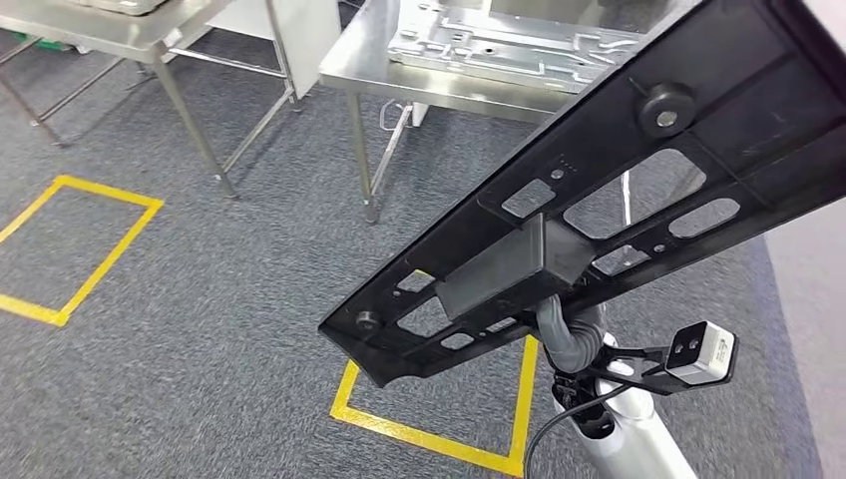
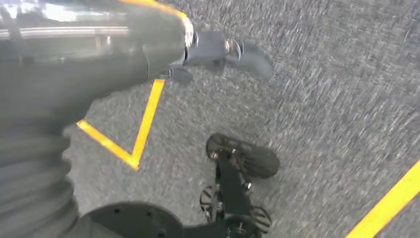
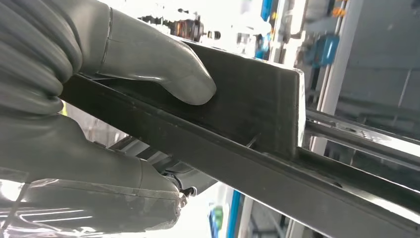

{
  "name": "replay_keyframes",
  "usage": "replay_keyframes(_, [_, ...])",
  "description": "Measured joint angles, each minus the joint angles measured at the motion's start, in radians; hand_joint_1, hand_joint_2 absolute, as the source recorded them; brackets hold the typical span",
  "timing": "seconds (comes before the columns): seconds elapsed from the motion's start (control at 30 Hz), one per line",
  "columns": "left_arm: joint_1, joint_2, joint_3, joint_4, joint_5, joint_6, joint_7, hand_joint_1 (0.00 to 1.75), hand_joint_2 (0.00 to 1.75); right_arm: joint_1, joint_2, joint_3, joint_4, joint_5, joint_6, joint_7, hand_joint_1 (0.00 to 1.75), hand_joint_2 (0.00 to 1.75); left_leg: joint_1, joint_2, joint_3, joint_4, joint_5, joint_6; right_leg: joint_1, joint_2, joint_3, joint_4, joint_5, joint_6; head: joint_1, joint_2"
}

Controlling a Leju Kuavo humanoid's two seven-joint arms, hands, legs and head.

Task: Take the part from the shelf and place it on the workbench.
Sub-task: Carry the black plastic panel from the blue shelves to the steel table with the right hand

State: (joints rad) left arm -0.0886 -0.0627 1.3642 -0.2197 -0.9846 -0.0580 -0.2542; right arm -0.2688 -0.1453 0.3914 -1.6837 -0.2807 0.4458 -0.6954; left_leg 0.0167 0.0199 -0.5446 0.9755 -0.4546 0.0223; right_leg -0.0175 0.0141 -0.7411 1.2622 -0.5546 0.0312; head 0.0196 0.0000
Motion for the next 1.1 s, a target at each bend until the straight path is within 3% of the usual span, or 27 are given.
replay_keyframes(0.03, [0.000,0.000,0.000,0.000,0.000,-0.001,0.000,0.00,1.75,0.001,0.000,0.000,0.003,0.001,0.000,0.000,1.75,1.75,0.000,0.014,0.000,0.001,-0.002,-0.001,-0.003,-0.005,-0.014,0.030,-0.004,0.004,0.000,0.000])
replay_keyframes(0.07, [0.000,-0.001,0.000,0.000,0.000,-0.001,0.000,0.00,1.75,0.001,0.000,0.000,0.005,0.001,0.000,0.000,1.75,1.75,0.000,0.027,0.000,0.002,-0.004,-0.003,-0.005,-0.010,-0.006,0.018,0.011,0.006,0.000,0.000])
replay_keyframes(0.13, [-0.001,-0.002,-0.001,0.000,-0.001,-0.003,0.000,0.00,1.75,-0.001,-0.001,-0.001,0.006,0.001,0.000,0.000,1.75,1.75,0.000,0.048,0.003,0.009,-0.011,-0.010,-0.007,-0.035,0.064,-0.109,0.074,0.007,0.000,0.000])
replay_keyframes(0.2, [-0.002,-0.002,-0.002,0.000,-0.001,-0.008,0.000,0.00,1.75,-0.004,-0.001,-0.002,0.007,0.004,-0.002,0.001,1.75,1.75,-0.004,0.062,0.002,0.018,-0.022,-0.023,-0.003,-0.066,0.127,-0.221,0.109,-0.002,-0.001,0.000])
replay_keyframes(0.23, [-0.003,-0.002,-0.002,0.000,-0.002,-0.013,-0.002,0.00,1.75,-0.005,-0.001,-0.002,0.008,0.010,-0.007,0.002,1.75,1.75,-0.005,0.067,0.003,0.020,-0.026,-0.030,0.001,-0.074,0.138,-0.243,0.111,-0.008,-0.002,0.000])
replay_keyframes(0.3, [-0.006,-0.002,-0.003,0.000,-0.002,-0.021,-0.006,0.00,1.75,-0.005,-0.002,-0.003,0.011,0.024,-0.017,0.005,1.75,1.75,-0.006,0.078,0.009,0.019,-0.032,-0.042,0.004,-0.061,0.138,-0.246,0.106,-0.021,-0.003,0.000])
replay_keyframes(0.33, [-0.008,-0.002,-0.004,0.000,-0.002,-0.023,-0.007,0.00,1.75,-0.005,-0.002,-0.003,0.012,0.030,-0.023,0.006,1.75,1.75,-0.004,0.074,0.012,0.021,-0.036,-0.048,0.003,-0.056,0.140,-0.249,0.106,-0.027,-0.003,0.000])
replay_keyframes(0.4, [-0.007,-0.001,-0.008,0.000,-0.003,-0.024,-0.008,0.00,1.75,-0.007,-0.002,-0.003,0.013,0.039,-0.033,0.008,1.75,1.75,0.001,0.038,-0.005,0.069,-0.070,-0.057,-0.001,-0.046,0.144,-0.254,0.108,-0.039,-0.006,0.000])
replay_keyframes(0.47, [-0.003,-0.001,-0.010,0.000,-0.003,-0.024,-0.008,0.00,1.75,-0.008,-0.001,-0.003,0.016,0.041,-0.043,0.009,1.75,1.75,0.003,-0.002,-0.067,0.198,-0.136,-0.061,-0.001,-0.036,0.146,-0.254,0.107,-0.048,-0.010,0.000])
replay_keyframes(0.5, [-0.001,0.000,-0.010,0.000,-0.003,-0.024,-0.008,0.00,1.75,-0.008,0.000,-0.002,0.019,0.041,-0.046,0.009,1.75,1.75,0.003,-0.009,-0.104,0.265,-0.160,-0.062,0.001,-0.030,0.146,-0.254,0.106,-0.051,-0.011,0.000])
replay_keyframes(0.53, [0.001,0.000,-0.010,0.000,-0.003,-0.024,-0.008,0.00,1.75,-0.007,0.000,-0.002,0.022,0.041,-0.050,0.009,1.75,1.75,0.003,-0.011,-0.130,0.308,-0.167,-0.061,0.003,-0.023,0.147,-0.254,0.104,-0.052,-0.011,0.000])
replay_keyframes(0.57, [0.003,0.001,-0.011,0.000,-0.003,-0.024,-0.008,0.00,1.75,-0.006,0.000,-0.002,0.025,0.041,-0.053,0.008,1.75,1.75,0.003,-0.011,-0.139,0.312,-0.151,-0.059,0.004,-0.017,0.150,-0.253,0.103,-0.052,-0.011,0.000])
replay_keyframes(0.6, [0.003,0.001,-0.011,0.000,-0.004,-0.024,-0.008,0.00,1.75,-0.006,0.000,-0.002,0.027,0.041,-0.055,0.006,1.75,1.75,0.003,-0.012,-0.128,0.274,-0.117,-0.055,0.005,-0.011,0.154,-0.253,0.100,-0.051,-0.011,0.000])
replay_keyframes(0.67, [0.003,0.003,-0.012,0.000,-0.007,-0.024,-0.009,0.00,1.75,-0.004,0.000,-0.003,0.029,0.042,-0.055,0.002,1.75,1.75,0.000,-0.014,-0.071,0.134,-0.036,-0.042,0.007,-0.002,0.165,-0.253,0.092,-0.047,-0.011,0.000])
replay_keyframes(0.7, [0.002,0.004,-0.012,0.000,-0.008,-0.025,-0.009,0.00,1.75,-0.003,0.000,-0.003,0.030,0.043,-0.056,0.001,1.75,1.75,-0.003,-0.016,-0.047,0.077,-0.016,-0.036,0.007,0.002,0.168,-0.253,0.087,-0.042,-0.011,0.000])
replay_keyframes(0.77, [0.000,0.006,-0.014,0.000,-0.010,-0.028,-0.011,0.00,1.75,0.003,0.000,-0.005,0.029,0.046,-0.057,0.001,1.75,1.75,-0.010,-0.017,-0.027,0.027,-0.014,-0.022,0.007,0.005,0.172,-0.253,0.086,-0.029,-0.010,0.000])
replay_keyframes(0.87, [0.001,0.006,-0.016,0.000,-0.011,-0.030,-0.013,0.00,1.75,0.018,0.000,-0.013,0.024,0.057,-0.054,0.000,1.75,1.75,-0.008,-0.017,-0.003,0.006,-0.014,-0.003,0.004,0.002,0.175,-0.233,0.088,-0.009,-0.009,0.000])
replay_keyframes(0.9, [0.002,0.006,-0.016,0.000,-0.011,-0.030,-0.013,0.00,1.75,0.021,0.000,-0.017,0.021,0.062,-0.052,0.000,1.75,1.75,-0.007,-0.017,0.007,0.003,-0.014,0.002,0.003,0.000,0.164,-0.208,0.073,-0.005,-0.007,0.000])
replay_keyframes(0.93, [0.002,0.006,-0.017,0.000,-0.011,-0.031,-0.014,0.00,1.75,0.024,0.000,-0.021,0.019,0.068,-0.049,0.000,1.75,1.75,-0.006,-0.017,0.016,0.001,-0.015,0.005,0.002,-0.002,0.138,-0.161,0.050,-0.001,-0.006,0.000])
replay_keyframes(1.03, [0.002,0.006,-0.017,0.000,-0.012,-0.030,-0.014,0.00,1.75,0.039,0.002,-0.028,0.018,0.079,-0.040,0.000,1.75,1.75,-0.006,-0.017,0.031,0.001,-0.030,0.007,0.001,-0.003,0.022,0.014,-0.014,0.005,-0.005,0.000])
replay_keyframes(1.07, [0.003,0.006,-0.017,0.000,-0.012,-0.030,-0.014,0.00,1.75,0.044,0.004,-0.030,0.018,0.081,-0.038,0.000,1.75,1.75,-0.006,-0.017,0.039,0.001,-0.038,0.006,0.001,-0.004,0.002,0.028,-0.008,0.005,-0.004,0.000])
replay_keyframes(1.1, [0.004,0.005,-0.017,0.000,-0.012,-0.030,-0.014,0.00,1.75,0.046,0.005,-0.032,0.018,0.082,-0.037,0.000,1.75,1.75,-0.006,-0.017,0.051,0.001,-0.047,0.003,0.000,-0.005,0.003,0.002,0.017,0.004,-0.004,0.000])
